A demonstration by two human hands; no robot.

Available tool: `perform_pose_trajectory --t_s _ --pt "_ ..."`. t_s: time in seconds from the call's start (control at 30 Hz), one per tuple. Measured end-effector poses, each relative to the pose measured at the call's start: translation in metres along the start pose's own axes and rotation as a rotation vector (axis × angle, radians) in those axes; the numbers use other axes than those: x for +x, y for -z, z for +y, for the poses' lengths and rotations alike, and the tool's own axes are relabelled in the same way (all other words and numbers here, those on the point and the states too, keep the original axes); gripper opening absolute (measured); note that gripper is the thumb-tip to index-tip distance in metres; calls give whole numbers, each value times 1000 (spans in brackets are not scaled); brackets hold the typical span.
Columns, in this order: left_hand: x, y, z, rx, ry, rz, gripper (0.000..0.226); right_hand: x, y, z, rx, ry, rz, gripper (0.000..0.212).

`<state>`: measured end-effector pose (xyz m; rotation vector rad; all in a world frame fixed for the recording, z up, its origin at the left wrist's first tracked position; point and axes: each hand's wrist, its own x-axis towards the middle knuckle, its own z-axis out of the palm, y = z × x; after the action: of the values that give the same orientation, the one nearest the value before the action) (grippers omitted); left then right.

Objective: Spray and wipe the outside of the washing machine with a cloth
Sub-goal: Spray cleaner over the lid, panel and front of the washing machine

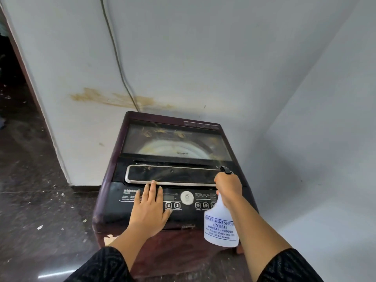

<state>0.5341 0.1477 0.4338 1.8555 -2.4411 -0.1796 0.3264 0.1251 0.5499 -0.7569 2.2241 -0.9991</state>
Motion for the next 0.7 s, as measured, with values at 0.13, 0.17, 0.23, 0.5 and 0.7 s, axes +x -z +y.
perform_pose_trajectory --t_s 0.13,0.17,0.23,0.5,0.7 --pt "-4 -4 13 44 23 -37 78 5 28 22 -33 38 50 21" --pt "-4 -4 15 41 29 -36 77 2 28 26 -42 47 15 24" --pt "-5 -3 13 42 28 -34 76 -9 18 31 -49 68 -109 24" --pt "-31 4 -16 4 225 74 72 -94 -63 34 -71 136 -439 8" --pt "-56 -3 -53 5 287 43 71 -149 -116 39 -231 236 -619 11"
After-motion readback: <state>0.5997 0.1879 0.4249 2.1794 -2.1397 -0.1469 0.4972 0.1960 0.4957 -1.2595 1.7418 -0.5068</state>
